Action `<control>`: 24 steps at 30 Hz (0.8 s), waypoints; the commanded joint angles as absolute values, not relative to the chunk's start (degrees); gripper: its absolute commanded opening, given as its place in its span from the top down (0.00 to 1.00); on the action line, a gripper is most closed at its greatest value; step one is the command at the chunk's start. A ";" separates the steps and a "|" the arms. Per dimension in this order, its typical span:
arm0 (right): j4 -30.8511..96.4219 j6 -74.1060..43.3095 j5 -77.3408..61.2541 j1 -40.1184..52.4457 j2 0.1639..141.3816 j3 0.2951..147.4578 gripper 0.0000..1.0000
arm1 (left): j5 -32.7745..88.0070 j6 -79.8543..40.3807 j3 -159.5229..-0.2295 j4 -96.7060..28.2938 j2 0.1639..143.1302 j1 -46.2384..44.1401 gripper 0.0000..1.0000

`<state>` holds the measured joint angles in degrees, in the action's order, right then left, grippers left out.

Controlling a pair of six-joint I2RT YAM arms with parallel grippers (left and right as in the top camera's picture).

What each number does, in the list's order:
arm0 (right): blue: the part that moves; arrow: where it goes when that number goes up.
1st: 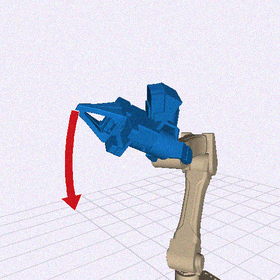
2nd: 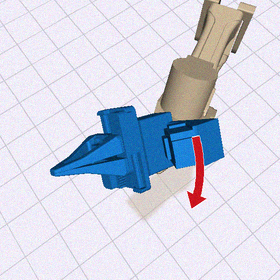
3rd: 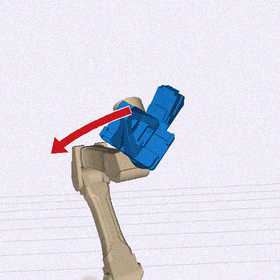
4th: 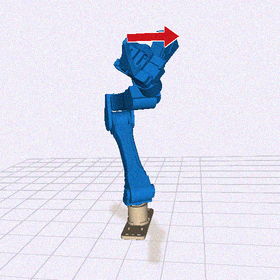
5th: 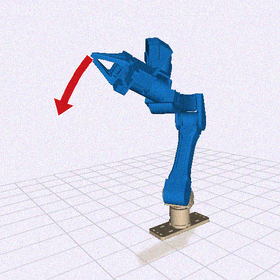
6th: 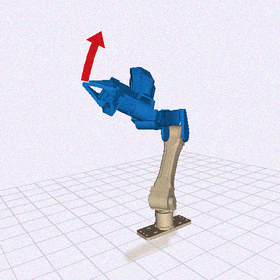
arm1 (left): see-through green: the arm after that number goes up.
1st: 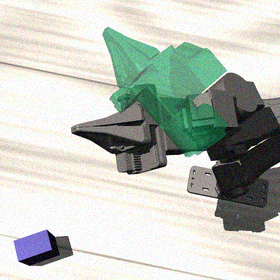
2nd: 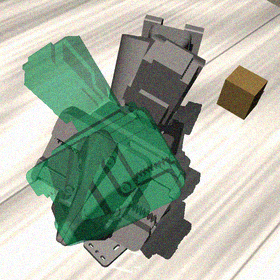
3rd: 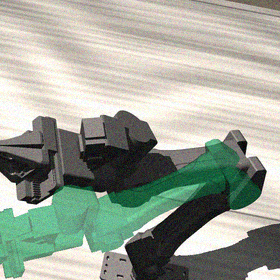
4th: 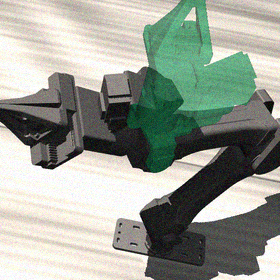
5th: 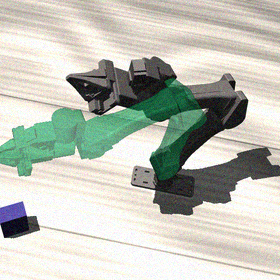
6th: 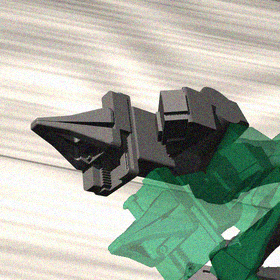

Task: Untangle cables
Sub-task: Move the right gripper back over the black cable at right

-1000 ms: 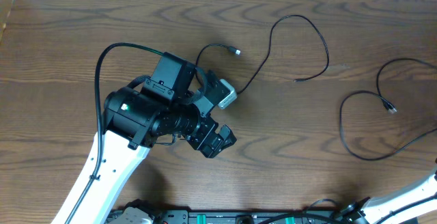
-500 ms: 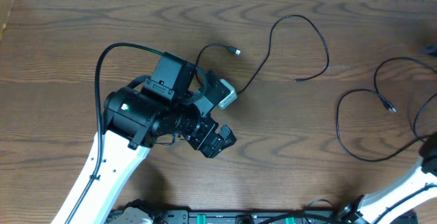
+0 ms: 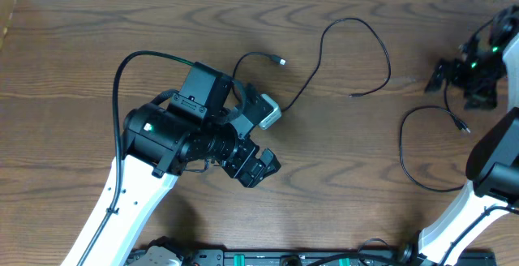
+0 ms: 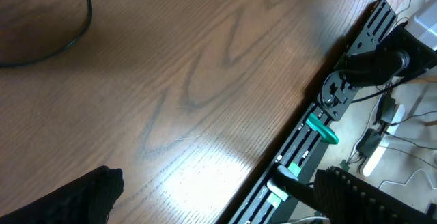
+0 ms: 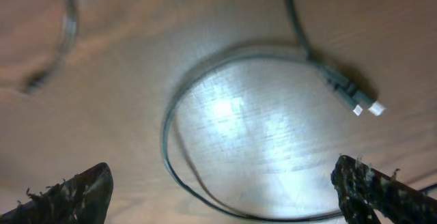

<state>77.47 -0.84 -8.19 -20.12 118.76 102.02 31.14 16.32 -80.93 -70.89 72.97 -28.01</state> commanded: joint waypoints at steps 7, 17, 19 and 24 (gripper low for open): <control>79.07 -8.36 -6.61 -15.27 118.63 89.76 0.01 | 30.81 15.79 -80.66 -71.09 72.99 -28.10 0.05; 69.14 -10.68 -7.01 -7.35 118.63 78.91 0.01 | 30.81 15.55 -80.66 -71.11 72.99 -28.10 0.05; 67.20 -10.70 -7.01 -6.46 118.63 77.71 0.07 | 30.81 15.55 -80.66 -71.11 72.99 -28.10 0.05; 63.24 -11.40 -7.03 -5.91 118.63 76.93 0.99 | 30.81 15.53 -80.66 -71.11 72.99 -28.10 0.05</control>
